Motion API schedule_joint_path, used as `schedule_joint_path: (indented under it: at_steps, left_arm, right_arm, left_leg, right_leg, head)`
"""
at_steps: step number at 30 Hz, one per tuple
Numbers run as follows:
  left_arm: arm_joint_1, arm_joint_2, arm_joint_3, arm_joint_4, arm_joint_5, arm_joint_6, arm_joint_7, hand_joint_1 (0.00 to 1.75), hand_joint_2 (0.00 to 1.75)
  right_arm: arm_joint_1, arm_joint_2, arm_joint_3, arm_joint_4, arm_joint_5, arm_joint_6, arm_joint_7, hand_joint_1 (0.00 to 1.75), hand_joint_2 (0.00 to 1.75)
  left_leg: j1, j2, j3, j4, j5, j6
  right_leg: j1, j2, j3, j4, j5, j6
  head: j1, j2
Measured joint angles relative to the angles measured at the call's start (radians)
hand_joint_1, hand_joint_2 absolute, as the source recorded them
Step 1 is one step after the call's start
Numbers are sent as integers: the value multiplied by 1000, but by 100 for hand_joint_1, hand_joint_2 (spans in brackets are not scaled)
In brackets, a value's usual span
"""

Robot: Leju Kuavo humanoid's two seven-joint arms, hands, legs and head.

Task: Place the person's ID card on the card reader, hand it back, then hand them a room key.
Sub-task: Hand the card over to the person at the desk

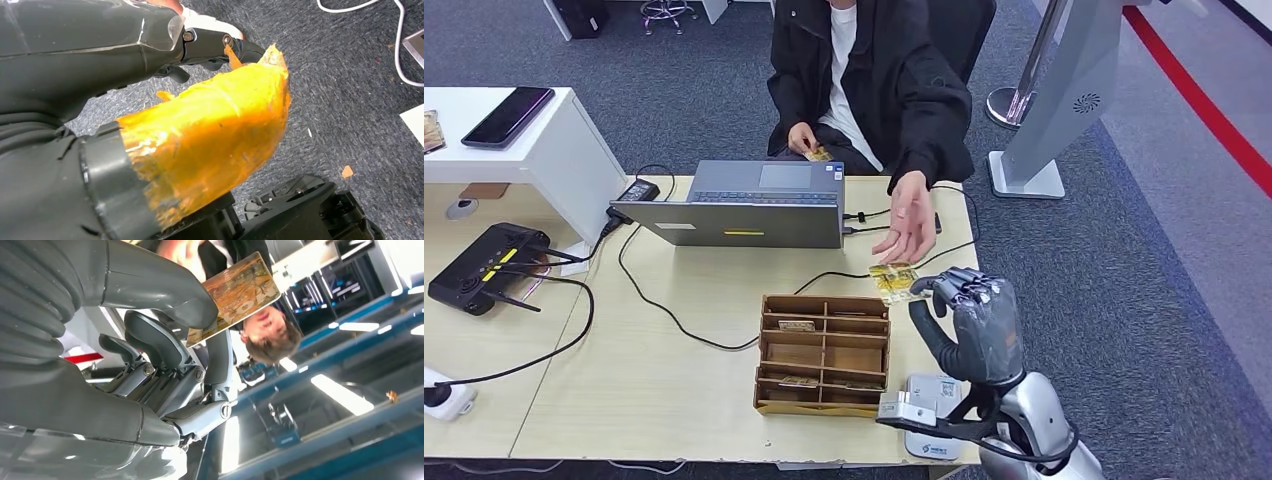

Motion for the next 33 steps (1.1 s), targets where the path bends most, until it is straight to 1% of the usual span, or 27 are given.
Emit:
schedule_joint_path:
  at_steps: [3, 5, 10, 14, 18, 26, 30, 33]
  left_arm:
    - [0, 0, 0, 0, 4, -8, 0, 0, 0]
    - [1, 1, 1, 0, 17, -38, 1, 0, 0]
    - [9, 20, 17, 0, 62, -183, 1, 0, 0]
    - [13, 46, 38, 0, 96, -283, -1, 0, 0]
    - [22, 68, 58, 0, 128, -380, -1, 0, 0]
    - [50, 125, 105, 0, 186, -570, -12, 0, 0]
    - [68, 158, 127, 0, 216, -677, -21, 0, 0]
    - [79, 178, 139, 2, 226, -722, -30, 0, 0]
  right_arm:
    - [2, 10, -15, -7, -10, -16, -5, 175, 175]
    - [1, 18, -25, -9, -18, -23, -4, 175, 175]
    - [-16, 44, -45, -4, -11, -29, 14, 175, 175]
    - [-50, 59, -54, 29, 26, -28, 48, 175, 175]
    - [-89, 68, -59, 85, 68, -18, 78, 175, 175]
    - [-169, 76, -49, 223, 83, 0, 91, 175, 175]
    - [-212, 77, -29, 287, 75, 46, 105, 0, 175]
    - [-238, 77, -13, 326, 58, 72, 114, 0, 175]
  left_leg:
    - [0, 0, 0, 0, 0, 0]
    - [0, 0, 0, 0, 0, 0]
    - [0, 0, 0, 0, 0, 0]
    - [0, 0, 0, 0, 0, 0]
    - [1, 0, 0, 0, 0, 0]
    - [1, 0, 0, 0, 0, 0]
    - [1, 0, 0, 0, 0, 0]
    - [1, 0, 0, 0, 0, 0]
  right_leg:
    - [0, 0, 0, 0, 0, 0]
    - [0, 0, 0, 0, 0, 0]
    - [0, 0, 0, 0, 0, 0]
    - [0, 0, 0, 0, 0, 0]
    - [0, 0, 0, 0, 0, 0]
    - [0, 0, 0, 0, 0, 0]
    - [0, 0, 0, 0, 0, 0]
    - [0, 0, 0, 0, 0, 0]
  head:
    - [0, 0]
    - [0, 0]
    - [0, 0]
    - [0, 0]
    - [0, 0]
    - [0, 0]
    - [0, 0]
    - [0, 0]
